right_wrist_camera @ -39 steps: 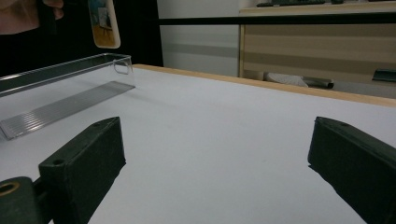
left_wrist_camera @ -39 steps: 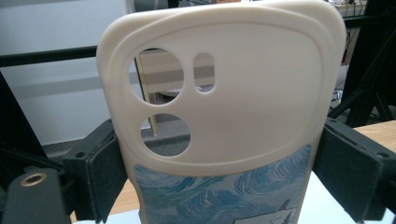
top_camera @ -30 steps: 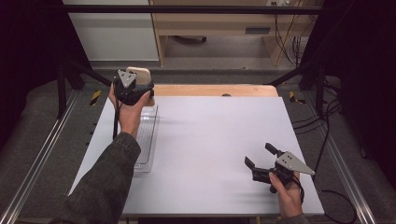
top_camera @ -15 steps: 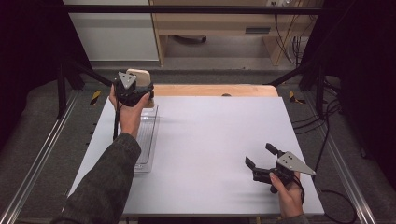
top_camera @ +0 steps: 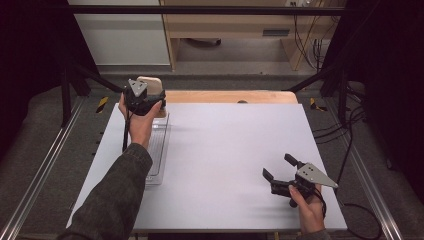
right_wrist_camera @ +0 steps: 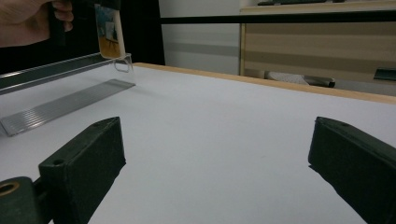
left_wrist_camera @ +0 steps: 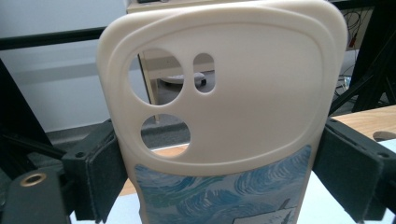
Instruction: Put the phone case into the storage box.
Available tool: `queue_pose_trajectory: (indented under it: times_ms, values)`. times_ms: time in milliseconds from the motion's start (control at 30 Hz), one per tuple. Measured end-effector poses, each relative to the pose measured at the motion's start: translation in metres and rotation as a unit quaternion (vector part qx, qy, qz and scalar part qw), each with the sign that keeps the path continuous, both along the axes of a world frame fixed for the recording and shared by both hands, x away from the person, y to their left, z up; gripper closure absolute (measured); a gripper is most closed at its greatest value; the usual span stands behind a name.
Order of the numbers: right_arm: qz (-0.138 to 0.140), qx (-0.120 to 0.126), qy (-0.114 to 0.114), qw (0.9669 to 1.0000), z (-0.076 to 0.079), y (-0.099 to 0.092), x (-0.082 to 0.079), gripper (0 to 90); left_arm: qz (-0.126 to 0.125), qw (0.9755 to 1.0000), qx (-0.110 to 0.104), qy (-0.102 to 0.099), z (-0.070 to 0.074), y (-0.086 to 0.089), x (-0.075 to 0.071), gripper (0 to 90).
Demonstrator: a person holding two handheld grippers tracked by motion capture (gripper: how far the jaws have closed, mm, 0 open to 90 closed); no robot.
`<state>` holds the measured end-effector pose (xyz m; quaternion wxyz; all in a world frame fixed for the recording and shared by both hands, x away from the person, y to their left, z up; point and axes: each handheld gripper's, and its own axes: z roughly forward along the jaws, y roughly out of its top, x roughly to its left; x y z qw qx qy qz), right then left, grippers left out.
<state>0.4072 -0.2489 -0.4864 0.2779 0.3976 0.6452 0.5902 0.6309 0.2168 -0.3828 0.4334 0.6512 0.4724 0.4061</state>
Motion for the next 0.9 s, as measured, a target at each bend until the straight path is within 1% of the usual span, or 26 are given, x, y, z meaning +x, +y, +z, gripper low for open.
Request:
queue_pose_trajectory:
  times_ms: [100, 400, 633, 667, 900]
  values:
    - [0.000, 0.000, 0.000, 1.0000, 0.000, 0.000, 0.000, 3.6, 0.002, 1.0000, -0.004, 0.003, -0.002, 0.001, 0.000, 10.3]
    - [0.003, 0.001, 0.002, 1.0000, -0.001, 0.001, 0.000, 3.6, 0.000, 1.0000, -0.002, 0.004, -0.005, 0.000, 0.000, 10.2]
    - [0.005, 0.001, 0.003, 1.0000, -0.001, 0.001, 0.001, 3.6, 0.003, 1.0000, 0.001, 0.009, -0.011, 0.000, 0.002, 10.2]
    - [0.005, 0.001, 0.003, 1.0000, -0.002, 0.001, 0.001, 3.6, 0.002, 0.9999, 0.003, 0.012, -0.012, 0.001, 0.002, 10.2]
    - [0.003, 0.002, 0.004, 1.0000, -0.002, 0.000, 0.000, 3.6, -0.001, 0.9998, 0.010, 0.015, -0.017, -0.001, 0.002, 10.2]
